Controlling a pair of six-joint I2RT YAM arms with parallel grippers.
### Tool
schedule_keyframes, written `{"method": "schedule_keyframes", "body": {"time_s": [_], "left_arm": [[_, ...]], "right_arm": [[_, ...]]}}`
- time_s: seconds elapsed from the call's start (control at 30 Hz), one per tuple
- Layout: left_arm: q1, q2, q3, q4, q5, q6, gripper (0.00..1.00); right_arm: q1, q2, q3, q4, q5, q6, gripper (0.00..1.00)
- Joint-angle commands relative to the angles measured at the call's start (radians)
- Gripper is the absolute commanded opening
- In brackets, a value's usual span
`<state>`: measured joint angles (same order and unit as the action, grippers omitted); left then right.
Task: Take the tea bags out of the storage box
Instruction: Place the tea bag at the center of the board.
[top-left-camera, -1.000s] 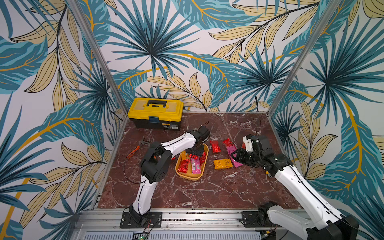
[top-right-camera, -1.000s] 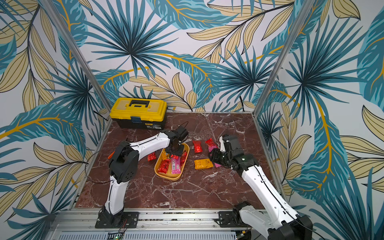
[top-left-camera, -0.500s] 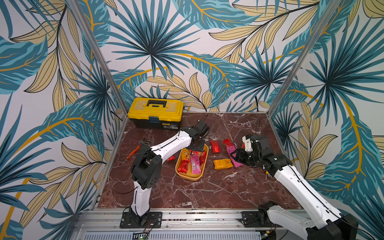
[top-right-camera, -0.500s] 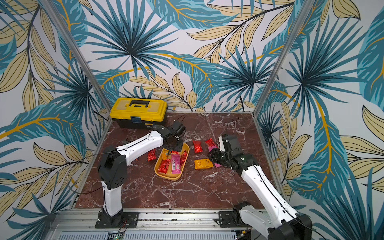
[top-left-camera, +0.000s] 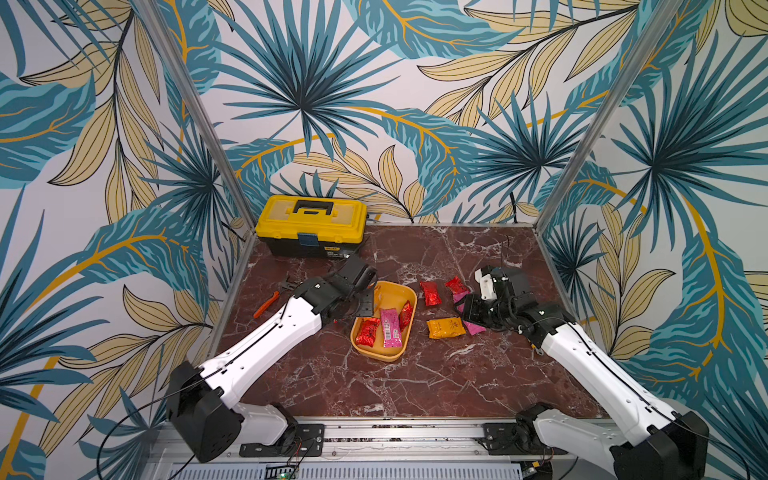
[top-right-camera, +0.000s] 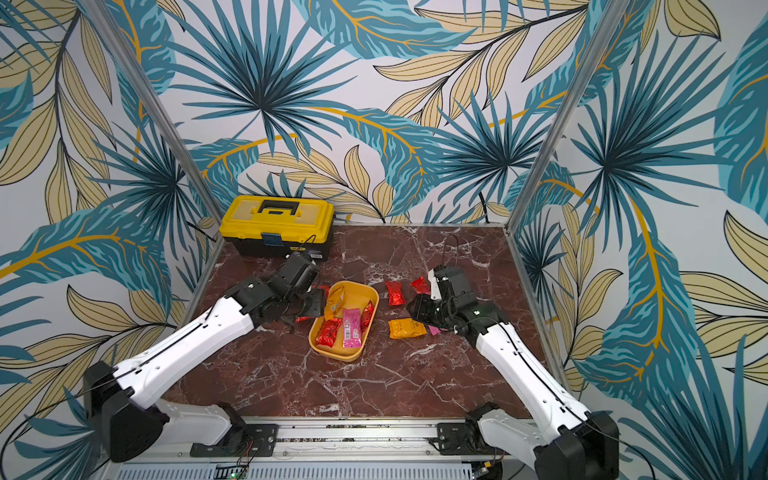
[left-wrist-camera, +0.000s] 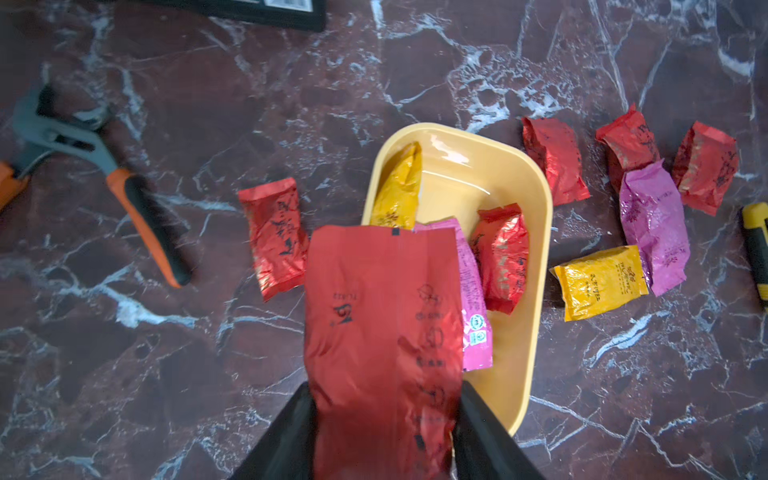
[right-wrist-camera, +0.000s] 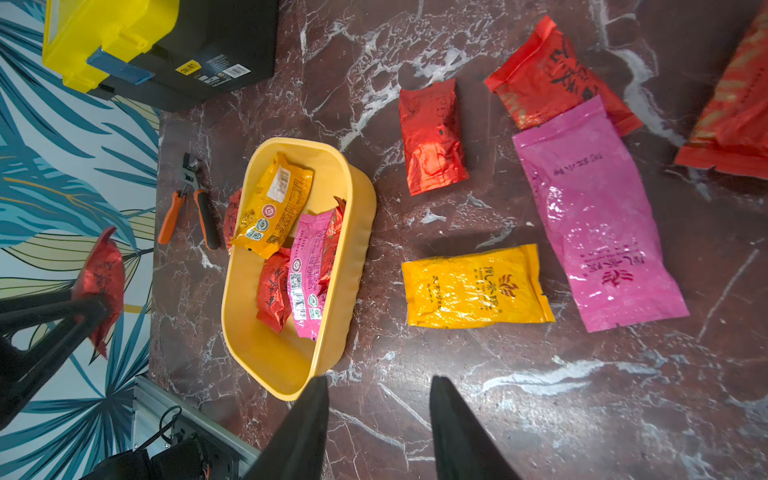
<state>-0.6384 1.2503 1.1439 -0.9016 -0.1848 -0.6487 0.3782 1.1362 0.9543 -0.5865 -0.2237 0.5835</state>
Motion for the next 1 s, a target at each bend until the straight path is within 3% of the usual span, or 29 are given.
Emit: {"method": "schedule_keyframes", "body": {"time_s": [0.0, 0.2, 0.5, 0.73, 0.97], "left_arm": [[0.026, -0.112, -0.146, 0.035, -0.035, -0.091, 0.55], [0.081, -0.222, -0.343, 0.127, -0.004, -0.188, 0.55], [0.083, -0.177, -0.556, 0.278, 0.029, -0.312, 0.55], [0.085, -0.127, -0.623, 0.347, 0.009, -0.339, 0.55], [0.085, -0.121, -0.633, 0.344, 0.001, -0.342, 0.63]], "right_arm": [[0.031, 0.038, 0.032, 0.045, -0.007, 0.015, 0.45], [0.104, 0.128, 0.1, 0.077, 0.009, 0.022, 0.45], [0.187, 0.266, 0.199, 0.13, 0.005, 0.041, 0.45], [0.267, 0.402, 0.275, 0.205, 0.007, 0.097, 0.45], [0.324, 0.525, 0.353, 0.245, 0.028, 0.137, 0.44]]}}
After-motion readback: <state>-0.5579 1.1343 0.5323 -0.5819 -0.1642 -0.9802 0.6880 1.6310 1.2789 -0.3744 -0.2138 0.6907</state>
